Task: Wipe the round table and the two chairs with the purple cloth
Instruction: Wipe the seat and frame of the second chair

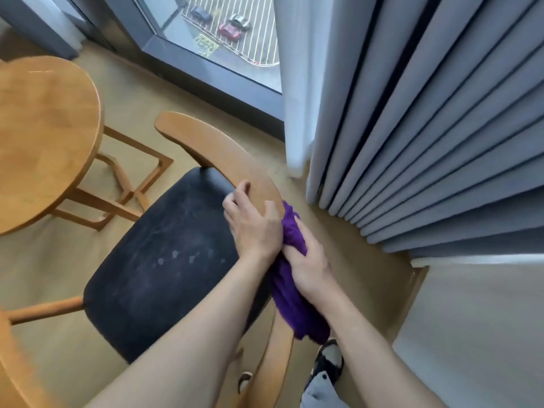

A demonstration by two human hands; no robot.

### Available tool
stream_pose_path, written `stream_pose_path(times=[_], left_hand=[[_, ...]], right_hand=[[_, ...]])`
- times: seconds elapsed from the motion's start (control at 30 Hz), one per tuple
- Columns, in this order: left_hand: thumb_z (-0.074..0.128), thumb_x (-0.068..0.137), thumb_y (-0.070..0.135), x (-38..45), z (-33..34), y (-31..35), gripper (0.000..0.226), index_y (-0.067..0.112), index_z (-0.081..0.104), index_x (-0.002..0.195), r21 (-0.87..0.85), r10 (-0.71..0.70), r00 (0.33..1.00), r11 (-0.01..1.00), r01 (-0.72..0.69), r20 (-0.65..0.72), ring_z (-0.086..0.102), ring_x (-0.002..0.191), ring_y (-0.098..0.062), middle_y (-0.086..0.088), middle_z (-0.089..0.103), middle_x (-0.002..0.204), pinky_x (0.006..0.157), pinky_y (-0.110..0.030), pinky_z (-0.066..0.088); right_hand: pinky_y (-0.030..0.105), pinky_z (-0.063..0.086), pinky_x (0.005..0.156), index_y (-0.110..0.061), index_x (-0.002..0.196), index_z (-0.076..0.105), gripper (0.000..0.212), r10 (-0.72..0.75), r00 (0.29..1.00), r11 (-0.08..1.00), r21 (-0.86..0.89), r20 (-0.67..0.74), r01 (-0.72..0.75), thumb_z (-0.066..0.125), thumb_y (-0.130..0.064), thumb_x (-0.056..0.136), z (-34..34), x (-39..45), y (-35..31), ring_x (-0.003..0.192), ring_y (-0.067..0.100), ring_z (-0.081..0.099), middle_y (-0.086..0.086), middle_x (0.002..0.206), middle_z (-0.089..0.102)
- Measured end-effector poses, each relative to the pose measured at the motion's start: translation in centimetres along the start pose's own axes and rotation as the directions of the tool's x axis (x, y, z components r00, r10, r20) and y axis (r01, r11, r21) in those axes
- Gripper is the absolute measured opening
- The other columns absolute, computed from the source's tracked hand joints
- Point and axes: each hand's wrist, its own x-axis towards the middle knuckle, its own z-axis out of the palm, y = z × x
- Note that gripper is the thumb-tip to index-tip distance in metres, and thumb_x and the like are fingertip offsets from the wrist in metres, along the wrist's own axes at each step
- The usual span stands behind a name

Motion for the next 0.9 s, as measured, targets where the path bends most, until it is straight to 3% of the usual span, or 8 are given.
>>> stream_pose_path(times=[0.07, 0.13, 0.23, 0.4, 0.6, 0.67, 0.77, 0.9], left_hand=[[0.045, 0.097, 0.028, 2.6, 0.4, -0.5, 0.057, 0.032, 0.029, 0.152, 0.019, 0.007, 1.0, 1.0, -0.007, -0.012, 0.029, 0.143, -0.03, -0.005, 0.019, 0.159, 0.117, -0.052, 0.03], [0.041, 0.102, 0.028, 4.1, 1.0, -1.0, 0.053, 0.038, 0.027, 0.152, -0.048, 0.015, 0.999, 0.999, -0.016, -0.028, 0.034, 0.142, -0.028, -0.004, 0.011, 0.165, 0.112, -0.046, 0.035], [0.036, 0.101, 0.03, 4.5, 1.9, -2.0, 0.05, 0.038, 0.032, 0.15, -0.178, 0.048, 0.997, 0.982, -0.059, -0.065, 0.035, 0.141, -0.015, 0.001, 0.012, 0.168, 0.097, -0.03, 0.032], [0.033, 0.104, 0.033, 4.2, 2.3, -2.8, 0.049, 0.031, 0.037, 0.153, -0.287, 0.099, 0.987, 0.949, -0.133, -0.129, 0.028, 0.15, -0.007, 0.004, 0.016, 0.169, 0.106, -0.009, 0.028], [0.035, 0.104, 0.029, 3.8, 1.8, -2.4, 0.058, 0.044, 0.021, 0.158, -0.32, 0.119, 0.983, 0.934, -0.158, -0.139, 0.013, 0.153, 0.003, 0.013, 0.001, 0.172, 0.118, -0.018, 0.023], [0.032, 0.103, 0.036, 3.8, 1.7, -2.1, 0.058, 0.053, 0.017, 0.156, -0.296, 0.124, 0.981, 0.941, -0.163, -0.148, 0.023, 0.149, 0.006, 0.015, 0.0, 0.171, 0.115, -0.021, 0.028], [0.028, 0.101, 0.044, 3.4, 1.6, -2.1, 0.057, 0.059, 0.015, 0.154, -0.262, 0.054, 0.993, 0.962, -0.081, -0.106, 0.045, 0.138, -0.008, 0.021, -0.007, 0.17, 0.109, -0.03, 0.038], [0.028, 0.102, 0.048, 3.1, 2.3, -2.2, 0.057, 0.06, 0.008, 0.154, -0.15, 0.014, 0.996, 0.988, -0.026, -0.084, 0.047, 0.134, -0.011, 0.022, -0.012, 0.169, 0.107, -0.026, 0.032]], right_hand=[[0.011, 0.035, 0.109, -0.042, 0.153, 0.04, 0.067, 0.056, 0.997, 0.998, 0.005, 0.045, -0.057, 0.055, -0.044, 0.088, 0.1, 0.4, 0.2, 0.126, -0.013, 0.048, -0.024, 0.143, 0.053], [0.028, 0.037, 0.115, -0.041, 0.154, 0.039, 0.069, 0.073, 0.994, 0.997, -0.039, 0.081, -0.07, 0.05, -0.049, 0.086, 0.1, 2.4, -0.7, 0.131, 0.003, 0.05, -0.016, 0.145, 0.054], [0.023, 0.032, 0.115, -0.032, 0.153, 0.044, 0.066, 0.009, 0.996, 0.988, -0.157, 0.094, 0.005, 0.051, -0.039, 0.088, 0.1, 7.4, -3.8, 0.136, 0.005, 0.046, -0.012, 0.149, 0.053], [0.036, 0.043, 0.11, -0.035, 0.124, 0.065, 0.046, -0.008, 0.966, 0.931, -0.35, 0.257, 0.101, 0.05, -0.034, 0.081, 2.4, 15.2, -9.5, 0.117, 0.012, 0.06, -0.012, 0.121, 0.069], [0.025, 0.038, 0.097, -0.041, 0.136, 0.056, 0.057, -0.063, 0.93, 0.817, -0.516, 0.363, 0.257, 0.045, -0.037, 0.08, 7.7, 21.3, -14.3, 0.116, 0.008, 0.056, -0.016, 0.126, 0.065], [0.026, 0.036, 0.095, -0.037, 0.138, 0.053, 0.057, -0.106, 0.904, 0.732, -0.583, 0.414, 0.352, 0.044, -0.037, 0.082, 10.0, 23.2, -16.0, 0.122, 0.015, 0.055, -0.008, 0.133, 0.063], [0.03, 0.035, 0.094, -0.034, 0.14, 0.049, 0.053, -0.155, 0.854, 0.593, -0.644, 0.497, 0.483, 0.045, -0.033, 0.088, 14.0, 26.0, -18.2, 0.126, 0.021, 0.053, -0.003, 0.138, 0.058], [0.034, 0.032, 0.086, -0.034, 0.129, 0.053, 0.039, -0.165, 0.792, 0.45, -0.669, 0.588, 0.591, 0.045, -0.03, 0.091, 19.6, 28.6, -20.1, 0.117, 0.022, 0.055, -0.007, 0.128, 0.057]])
